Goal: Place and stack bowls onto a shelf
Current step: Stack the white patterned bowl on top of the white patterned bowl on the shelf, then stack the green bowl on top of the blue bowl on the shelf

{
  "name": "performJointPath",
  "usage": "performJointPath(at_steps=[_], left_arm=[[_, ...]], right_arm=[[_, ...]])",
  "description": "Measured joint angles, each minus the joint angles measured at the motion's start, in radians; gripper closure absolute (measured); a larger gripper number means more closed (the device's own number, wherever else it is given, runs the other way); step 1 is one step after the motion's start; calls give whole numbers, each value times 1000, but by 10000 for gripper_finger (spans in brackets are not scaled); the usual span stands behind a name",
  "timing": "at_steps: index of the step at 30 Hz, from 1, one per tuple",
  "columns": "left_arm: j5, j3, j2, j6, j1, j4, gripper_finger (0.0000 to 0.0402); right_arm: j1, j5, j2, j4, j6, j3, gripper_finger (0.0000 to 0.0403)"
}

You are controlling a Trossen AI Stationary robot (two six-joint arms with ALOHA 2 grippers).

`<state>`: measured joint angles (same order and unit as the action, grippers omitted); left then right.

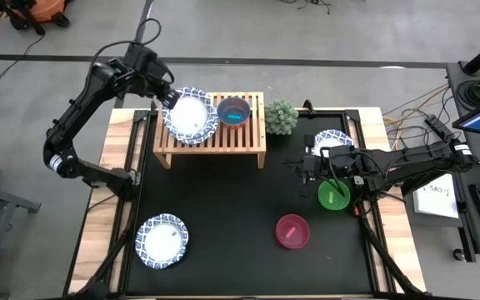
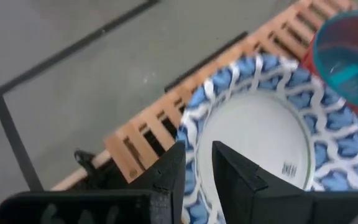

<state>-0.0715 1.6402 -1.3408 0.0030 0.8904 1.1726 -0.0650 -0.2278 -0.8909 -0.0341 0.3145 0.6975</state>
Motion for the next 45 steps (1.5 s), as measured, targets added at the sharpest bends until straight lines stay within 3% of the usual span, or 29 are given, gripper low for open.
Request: performJointPath(at_steps=[6,19,26,29,33,38,45], left_arm=[[1,-35,2,15,-6,-90,339],[-78,-267,5,22,-6,-227,353],[-73,-265,34,7,-13,-213,359],[-22,-273,91,-14,-40,-221,359],[54,-344,200,-56,-132,-282,359],[63,-520,363,-129,-326,-472,359],[58,-790,519,-165,-635,-914,359]], right_arm=[[0,0,0,0,0,0,394],[0,-8,0,0,0,0,394],[0,-8,0,0,0,0,394],[0,-8,0,0,0,0,394],[0,-8,0,0,-19,0,394],[0,-8,-2,1,-67,0,394],[0,-10,-9,30,-219,0,394]])
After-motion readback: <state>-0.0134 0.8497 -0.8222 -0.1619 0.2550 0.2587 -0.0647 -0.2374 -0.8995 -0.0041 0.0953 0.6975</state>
